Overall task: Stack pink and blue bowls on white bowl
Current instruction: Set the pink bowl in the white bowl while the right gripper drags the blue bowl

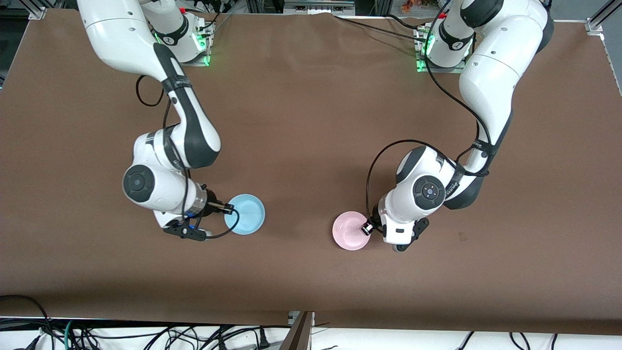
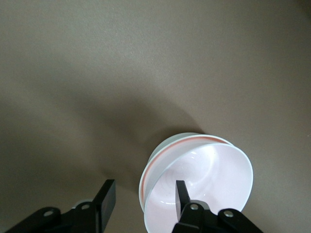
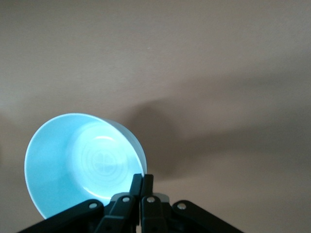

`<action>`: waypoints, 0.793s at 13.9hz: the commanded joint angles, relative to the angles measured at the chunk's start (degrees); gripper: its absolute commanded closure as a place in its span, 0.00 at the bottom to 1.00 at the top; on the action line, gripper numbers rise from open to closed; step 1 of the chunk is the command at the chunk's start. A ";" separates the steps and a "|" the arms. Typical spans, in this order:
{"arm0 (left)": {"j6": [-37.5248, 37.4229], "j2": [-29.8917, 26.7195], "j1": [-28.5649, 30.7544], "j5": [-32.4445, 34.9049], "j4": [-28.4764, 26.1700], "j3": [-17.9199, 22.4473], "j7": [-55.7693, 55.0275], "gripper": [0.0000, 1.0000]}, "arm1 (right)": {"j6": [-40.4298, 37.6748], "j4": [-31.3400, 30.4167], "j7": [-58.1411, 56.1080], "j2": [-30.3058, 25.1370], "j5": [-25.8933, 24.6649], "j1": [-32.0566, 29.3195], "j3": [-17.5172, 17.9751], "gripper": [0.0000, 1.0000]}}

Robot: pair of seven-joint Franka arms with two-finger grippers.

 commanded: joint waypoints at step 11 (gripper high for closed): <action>-7.23 0.39 -1.73 -4.80 5.82 5.25 2.48 0.36 | 4.12 9.04 18.77 3.34 6.68 5.53 1.05 1.00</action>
